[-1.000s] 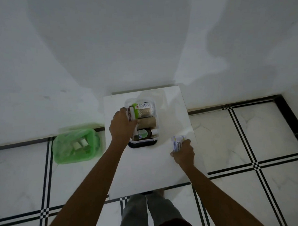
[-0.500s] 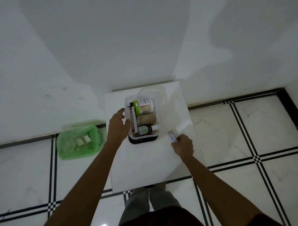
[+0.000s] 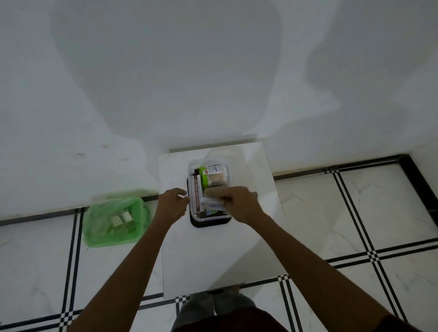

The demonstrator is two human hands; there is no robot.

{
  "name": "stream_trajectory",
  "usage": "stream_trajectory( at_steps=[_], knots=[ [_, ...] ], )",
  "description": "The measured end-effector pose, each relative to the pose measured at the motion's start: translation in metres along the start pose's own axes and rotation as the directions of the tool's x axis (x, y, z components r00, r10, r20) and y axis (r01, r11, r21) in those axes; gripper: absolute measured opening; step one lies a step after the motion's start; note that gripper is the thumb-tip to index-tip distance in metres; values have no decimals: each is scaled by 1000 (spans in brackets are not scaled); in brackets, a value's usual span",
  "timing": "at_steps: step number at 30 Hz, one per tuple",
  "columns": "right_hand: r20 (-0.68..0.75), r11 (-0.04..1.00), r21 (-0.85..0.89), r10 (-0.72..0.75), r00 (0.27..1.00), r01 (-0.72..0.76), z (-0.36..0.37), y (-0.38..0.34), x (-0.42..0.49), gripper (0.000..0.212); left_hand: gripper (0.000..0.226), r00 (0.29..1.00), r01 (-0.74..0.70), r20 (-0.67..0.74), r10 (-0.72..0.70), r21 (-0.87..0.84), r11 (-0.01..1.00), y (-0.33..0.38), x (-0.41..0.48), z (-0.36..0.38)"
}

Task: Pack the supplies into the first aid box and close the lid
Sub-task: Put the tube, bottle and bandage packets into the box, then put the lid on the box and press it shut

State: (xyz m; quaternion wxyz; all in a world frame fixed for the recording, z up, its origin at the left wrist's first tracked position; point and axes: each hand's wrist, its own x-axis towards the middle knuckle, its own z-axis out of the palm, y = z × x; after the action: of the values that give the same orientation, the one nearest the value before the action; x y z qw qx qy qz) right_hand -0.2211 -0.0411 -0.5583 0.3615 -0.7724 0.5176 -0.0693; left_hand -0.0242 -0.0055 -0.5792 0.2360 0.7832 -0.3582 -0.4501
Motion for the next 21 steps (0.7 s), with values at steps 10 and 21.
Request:
stream_trajectory(
  at_steps=[10, 21],
  knots=[
    [-11, 942, -331, -61, 998, 54, 14, -11, 7, 15, 8, 997, 28, 74, -25, -32, 999, 1, 2, 9],
    [-25, 772, 335, 580, 814, -540, 42, 58, 2, 26, 11, 991, -101, -70, 113, 167, 981, 4, -9, -25]
  ],
)
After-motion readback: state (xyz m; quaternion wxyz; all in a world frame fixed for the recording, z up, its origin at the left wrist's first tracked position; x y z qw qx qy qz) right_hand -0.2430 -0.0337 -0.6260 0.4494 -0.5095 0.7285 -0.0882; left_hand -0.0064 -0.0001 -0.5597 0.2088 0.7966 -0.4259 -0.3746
